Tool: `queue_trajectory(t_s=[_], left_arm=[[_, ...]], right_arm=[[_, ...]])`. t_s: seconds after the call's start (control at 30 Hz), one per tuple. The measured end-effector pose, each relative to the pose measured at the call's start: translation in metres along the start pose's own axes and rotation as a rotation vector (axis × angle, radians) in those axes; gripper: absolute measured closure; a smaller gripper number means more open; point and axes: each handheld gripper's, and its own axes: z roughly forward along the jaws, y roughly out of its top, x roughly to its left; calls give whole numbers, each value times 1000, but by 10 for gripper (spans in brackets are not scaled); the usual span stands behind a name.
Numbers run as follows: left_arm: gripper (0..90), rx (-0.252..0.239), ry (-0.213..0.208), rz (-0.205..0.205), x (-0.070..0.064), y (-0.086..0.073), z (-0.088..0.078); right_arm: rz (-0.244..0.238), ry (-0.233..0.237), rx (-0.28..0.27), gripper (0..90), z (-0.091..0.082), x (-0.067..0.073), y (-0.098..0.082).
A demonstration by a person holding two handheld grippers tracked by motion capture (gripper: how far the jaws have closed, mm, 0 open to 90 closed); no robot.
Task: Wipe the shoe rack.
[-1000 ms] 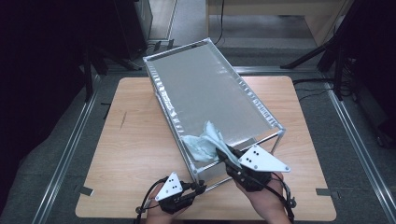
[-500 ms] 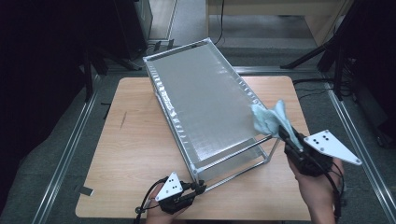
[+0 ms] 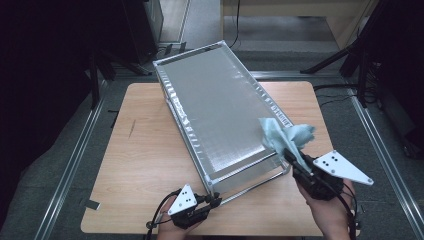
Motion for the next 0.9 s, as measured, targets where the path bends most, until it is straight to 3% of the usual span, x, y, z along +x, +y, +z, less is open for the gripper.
queue_trajectory(t_s=[0.33,0.5,0.6,0.7,0.9], left_arm=[[784,5,-3,3,-3,1,4],[784,5,-5,3,-4,1,4],[785,6,-4,7,-4,1,3],[785,8,-2,10,-3,1,3],[784,7,-4,7,-3,1,2]], right_arm=[[-103,183,7,768,5,68,4],[-151,249,11,763,5,88,5],[-152,238,18,765,7,85,3],[-124,225,17,769,7,74,3],[-106,108,15,769,5,44,4]])
